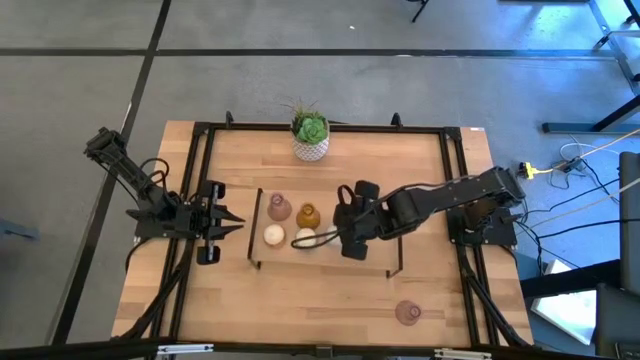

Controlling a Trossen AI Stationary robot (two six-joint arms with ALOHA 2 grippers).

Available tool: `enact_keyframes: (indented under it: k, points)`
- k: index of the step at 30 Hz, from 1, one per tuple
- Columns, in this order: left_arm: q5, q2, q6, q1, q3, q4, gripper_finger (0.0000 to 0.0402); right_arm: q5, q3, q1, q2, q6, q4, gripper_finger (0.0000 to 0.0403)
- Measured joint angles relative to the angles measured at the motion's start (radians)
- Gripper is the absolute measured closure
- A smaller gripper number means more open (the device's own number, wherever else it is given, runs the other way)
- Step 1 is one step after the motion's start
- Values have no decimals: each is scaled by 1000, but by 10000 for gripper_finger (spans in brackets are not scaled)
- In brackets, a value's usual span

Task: Pick & Place candle stick holders
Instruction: Put the blue scented candle on the shelf

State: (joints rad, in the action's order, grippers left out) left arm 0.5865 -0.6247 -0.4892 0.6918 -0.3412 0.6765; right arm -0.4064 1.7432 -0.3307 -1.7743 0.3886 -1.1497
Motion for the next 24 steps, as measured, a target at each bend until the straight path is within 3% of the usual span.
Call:
enact_keyframes:
  k: [5, 7, 24]
  points:
    - [0, 0, 0, 0, 0, 0, 365, -38, -14, 13, 0, -38, 38, 349]
    - [0, 0, 1, 0, 0, 0, 365, -33, -16, 23, -1, -57, 49, 387]
    - [0, 0, 4, 0, 0, 0, 365, 122, -15, 96, -30, -105, 89, 401]
